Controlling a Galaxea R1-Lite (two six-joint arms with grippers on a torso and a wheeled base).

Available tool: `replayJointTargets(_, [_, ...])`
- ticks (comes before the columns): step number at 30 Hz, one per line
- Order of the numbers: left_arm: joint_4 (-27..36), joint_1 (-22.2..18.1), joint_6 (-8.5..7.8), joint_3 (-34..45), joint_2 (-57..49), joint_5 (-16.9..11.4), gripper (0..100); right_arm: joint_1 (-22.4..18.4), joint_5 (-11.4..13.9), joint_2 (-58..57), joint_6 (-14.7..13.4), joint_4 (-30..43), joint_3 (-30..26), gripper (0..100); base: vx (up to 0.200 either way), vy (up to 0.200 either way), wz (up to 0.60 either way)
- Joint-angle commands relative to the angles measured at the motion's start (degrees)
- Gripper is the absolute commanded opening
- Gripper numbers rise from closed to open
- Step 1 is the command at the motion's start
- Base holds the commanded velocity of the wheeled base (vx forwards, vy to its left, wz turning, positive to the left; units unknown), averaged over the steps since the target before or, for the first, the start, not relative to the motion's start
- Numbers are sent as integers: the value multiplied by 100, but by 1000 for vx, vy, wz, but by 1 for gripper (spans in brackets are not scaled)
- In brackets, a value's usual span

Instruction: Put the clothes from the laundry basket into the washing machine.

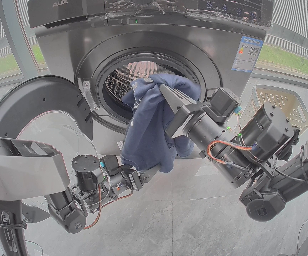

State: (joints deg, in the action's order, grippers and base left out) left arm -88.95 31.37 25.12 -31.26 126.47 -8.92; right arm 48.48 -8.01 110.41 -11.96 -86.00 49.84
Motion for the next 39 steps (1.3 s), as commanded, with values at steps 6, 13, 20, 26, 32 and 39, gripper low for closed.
replayJointTargets(6, [-8, 27, 10, -38, -52, 277, 0, 3, -8, 33, 1, -4, 0, 0, 0, 0, 0])
replayJointTargets(13, [-8, 27, 1, -12, -166, 286, 0, -5, -16, 77, 1, -4, -9, 0, 0, 0, 0])
replayJointTargets(20, [-17, 63, -34, 216, -887, 286, 0, -120, -34, 156, -8, 5, -79, 0, 0, 0, 0])
replayJointTargets(26, [-8, 71, -52, 682, -1695, 216, 0, -120, -25, 104, -8, 5, -317, 0, 0, 0, 0])
replayJointTargets(32, [-8, 36, -60, 621, -2258, -66, 0, -93, -8, 77, -17, -13, -844, 0, 0, 0, 0])
replayJointTargets(39, [-8, 89, -69, 594, -2434, -74, 0, -111, -34, 86, -26, -22, -1011, 0, 0, 0, 0])
